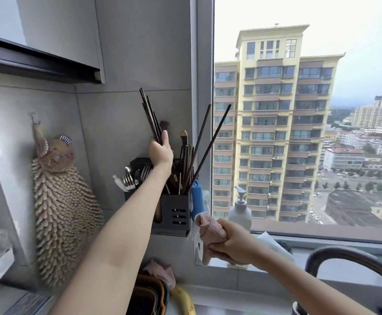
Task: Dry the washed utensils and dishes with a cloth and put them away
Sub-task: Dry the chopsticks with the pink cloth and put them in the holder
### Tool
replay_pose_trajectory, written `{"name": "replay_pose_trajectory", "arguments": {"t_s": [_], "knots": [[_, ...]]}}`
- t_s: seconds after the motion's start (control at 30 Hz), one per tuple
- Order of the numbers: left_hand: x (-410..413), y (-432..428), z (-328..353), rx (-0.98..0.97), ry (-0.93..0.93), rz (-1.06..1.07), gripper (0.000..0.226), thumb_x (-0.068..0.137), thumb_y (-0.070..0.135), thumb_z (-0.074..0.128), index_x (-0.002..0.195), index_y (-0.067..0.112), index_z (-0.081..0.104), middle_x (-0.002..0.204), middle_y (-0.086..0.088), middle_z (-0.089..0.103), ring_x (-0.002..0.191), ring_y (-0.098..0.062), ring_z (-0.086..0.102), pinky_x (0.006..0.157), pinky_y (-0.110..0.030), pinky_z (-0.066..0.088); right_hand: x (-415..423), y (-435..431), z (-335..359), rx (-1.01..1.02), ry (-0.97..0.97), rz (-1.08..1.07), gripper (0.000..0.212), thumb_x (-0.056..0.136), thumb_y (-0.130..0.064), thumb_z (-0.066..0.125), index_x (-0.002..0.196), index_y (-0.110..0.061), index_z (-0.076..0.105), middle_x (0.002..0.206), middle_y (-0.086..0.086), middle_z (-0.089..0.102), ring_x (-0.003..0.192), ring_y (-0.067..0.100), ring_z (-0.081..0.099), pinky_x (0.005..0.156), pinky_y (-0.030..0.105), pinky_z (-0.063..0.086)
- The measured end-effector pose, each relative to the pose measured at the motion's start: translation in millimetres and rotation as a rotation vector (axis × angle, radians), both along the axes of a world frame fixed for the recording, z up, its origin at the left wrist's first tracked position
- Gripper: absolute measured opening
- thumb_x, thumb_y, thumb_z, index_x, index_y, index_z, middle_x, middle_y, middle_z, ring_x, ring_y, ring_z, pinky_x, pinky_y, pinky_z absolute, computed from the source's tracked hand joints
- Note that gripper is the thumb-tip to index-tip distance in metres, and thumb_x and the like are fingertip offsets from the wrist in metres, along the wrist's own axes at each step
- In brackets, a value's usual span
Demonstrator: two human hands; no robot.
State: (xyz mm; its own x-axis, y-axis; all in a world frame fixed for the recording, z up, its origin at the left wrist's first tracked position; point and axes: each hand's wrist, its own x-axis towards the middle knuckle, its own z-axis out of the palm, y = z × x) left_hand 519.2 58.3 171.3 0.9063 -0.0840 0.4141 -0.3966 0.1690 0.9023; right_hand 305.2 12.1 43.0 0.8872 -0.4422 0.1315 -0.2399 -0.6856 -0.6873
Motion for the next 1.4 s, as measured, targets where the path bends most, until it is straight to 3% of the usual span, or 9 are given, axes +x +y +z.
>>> {"name": "replay_pose_trajectory", "arguments": {"t_s": [0.27,0.47,0.6,0.8,0.93,1.0,1.1,1.27,1.4], "knots": [[-12.7,-7.0,-55.0,0.161,0.040,0.032,0.025,0.091,0.039,0.057,0.091,0.015,0.049,0.087,-0.001,0.057,0.103,-0.018,0.062,0.080,-0.021,0.048,4.7,2.5,-9.7,-0.084,0.029,0.015,0.030,0.079,-0.025,0.068,0.076,-0.039,0.042,0.080,-0.014,0.056,0.083,0.013,0.056,0.079,0.029,0.046],[-8.1,0.2,-44.6,-0.034,0.249,-0.297,0.021,0.081,0.006,0.069,0.091,0.017,0.055,0.080,0.002,0.060,0.078,-0.014,0.058,0.055,-0.016,0.044,4.4,8.1,-14.0,-0.115,0.060,0.034,0.024,0.078,-0.025,0.068,0.097,-0.018,0.054,0.099,0.000,0.065,0.094,0.021,0.060,0.080,0.029,0.047],[-7.2,7.5,-17.8,-0.060,0.118,-0.368,0.026,0.079,0.001,0.071,0.092,0.015,0.054,0.080,0.004,0.059,0.074,-0.007,0.057,0.067,-0.014,0.040,3.4,6.4,-15.1,-0.110,0.070,0.026,0.030,0.076,-0.027,0.068,0.101,-0.015,0.056,0.100,0.000,0.066,0.093,0.019,0.060,0.081,0.030,0.048],[-5.5,11.7,-12.0,0.273,-0.020,-0.374,0.024,0.091,0.003,0.054,0.074,0.018,0.047,0.066,-0.003,0.053,0.059,-0.013,0.052,0.067,-0.021,0.044,-2.2,2.8,-12.0,-0.086,0.045,0.008,0.022,0.076,-0.026,0.069,0.091,-0.025,0.053,0.089,-0.006,0.062,0.090,0.018,0.060,0.079,0.030,0.047],[-9.3,21.4,-4.2,0.393,0.091,-0.509,0.019,0.081,0.011,0.072,0.092,0.010,0.056,0.087,-0.005,0.061,0.089,-0.021,0.059,0.086,-0.028,0.039,-8.9,1.2,-8.0,-0.057,0.013,-0.024,0.025,0.073,-0.025,0.071,0.090,-0.029,0.053,0.091,-0.003,0.065,0.091,0.020,0.061,0.083,0.033,0.050],[-13.9,28.6,3.8,0.264,0.081,-0.509,0.048,0.078,0.017,0.075,0.119,0.013,0.050,0.108,-0.005,0.058,0.110,-0.021,0.054,0.094,-0.030,0.035,-12.0,1.8,-5.2,-0.033,-0.013,-0.048,0.027,0.073,-0.024,0.072,0.095,-0.022,0.056,0.093,0.000,0.067,0.091,0.021,0.062,0.083,0.034,0.050],[-24.9,38.3,17.9,0.117,-0.069,-0.472,0.040,0.089,0.016,0.062,0.124,0.027,0.047,0.112,-0.003,0.058,0.107,-0.013,0.052,0.094,-0.026,0.034,-16.4,2.9,-2.5,-0.001,-0.034,-0.069,0.030,0.073,-0.022,0.073,0.098,-0.017,0.058,0.092,0.002,0.067,0.089,0.020,0.062,0.080,0.031,0.048],[-38.9,45.9,30.5,0.377,-0.376,-0.268,0.031,0.099,0.016,0.041,0.124,0.006,0.058,0.127,-0.007,0.060,0.122,-0.018,0.052,0.092,-0.013,0.035,-36.7,8.8,2.3,0.061,-0.092,-0.094,0.028,0.074,-0.014,0.072,0.099,-0.011,0.060,0.086,0.002,0.068,0.080,0.016,0.062,0.069,0.022,0.048],[-83.0,66.8,35.7,0.264,-0.674,-0.076,0.035,0.093,0.029,0.044,0.119,0.013,0.061,0.115,0.004,0.063,0.112,-0.014,0.055,0.102,-0.032,0.041,-70.3,18.6,7.8,0.254,-0.168,-0.095,0.024,0.076,-0.006,0.070,0.098,-0.006,0.059,0.078,0.002,0.067,0.069,0.012,0.060,0.059,0.020,0.048]]}}
